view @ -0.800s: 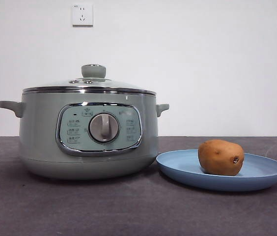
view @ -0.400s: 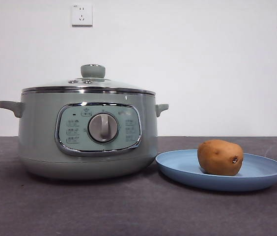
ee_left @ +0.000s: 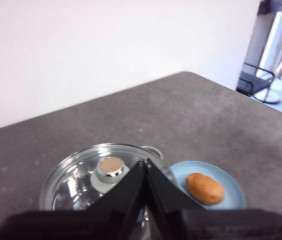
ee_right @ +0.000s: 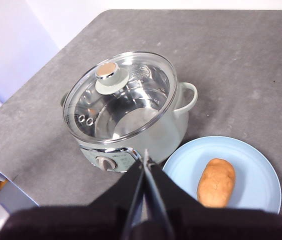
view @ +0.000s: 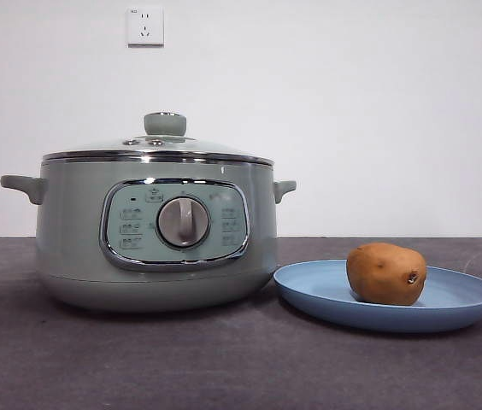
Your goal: Take the potato out from the steamer,put the potato on the plate,close the lid
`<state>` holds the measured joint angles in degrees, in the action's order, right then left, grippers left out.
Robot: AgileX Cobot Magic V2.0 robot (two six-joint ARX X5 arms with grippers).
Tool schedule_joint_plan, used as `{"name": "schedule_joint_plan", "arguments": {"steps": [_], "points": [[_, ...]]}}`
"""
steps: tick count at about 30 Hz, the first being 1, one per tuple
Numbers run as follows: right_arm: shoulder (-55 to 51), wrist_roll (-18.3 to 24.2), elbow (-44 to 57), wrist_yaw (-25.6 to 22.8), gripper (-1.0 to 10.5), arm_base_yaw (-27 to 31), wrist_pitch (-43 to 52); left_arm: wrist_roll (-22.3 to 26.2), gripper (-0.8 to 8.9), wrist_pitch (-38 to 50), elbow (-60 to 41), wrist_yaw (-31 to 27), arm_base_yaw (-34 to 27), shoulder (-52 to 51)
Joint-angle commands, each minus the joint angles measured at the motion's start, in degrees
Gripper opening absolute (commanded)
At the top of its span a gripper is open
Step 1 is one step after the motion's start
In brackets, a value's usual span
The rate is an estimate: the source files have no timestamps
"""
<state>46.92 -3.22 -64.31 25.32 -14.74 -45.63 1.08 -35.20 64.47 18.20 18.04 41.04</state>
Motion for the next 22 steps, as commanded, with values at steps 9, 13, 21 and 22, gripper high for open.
{"name": "schedule_joint_plan", "arguments": {"steps": [9,13,21,22], "points": [[-0.07,0.13,-0.04,-0.17,0.0,0.02,0.11,-2.62,-0.04,23.91,-34.67,0.11,-4.24,-18.64],[-0.07,0.13,-0.04,-0.17,0.0,0.02,0.11,-3.23,-0.04,30.75,-43.95,0.07,-5.18,-24.85],[-0.07,0.13,-0.04,-0.17,0.0,0.02,0.11,-7.69,-0.04,36.24,-56.35,-0.5,-8.92,-32.98],[-0.07,0.13,-0.04,-0.17,0.0,0.02,0.11,-8.11,-0.04,36.52,-57.42,-0.81,-9.2,-33.51]]}}
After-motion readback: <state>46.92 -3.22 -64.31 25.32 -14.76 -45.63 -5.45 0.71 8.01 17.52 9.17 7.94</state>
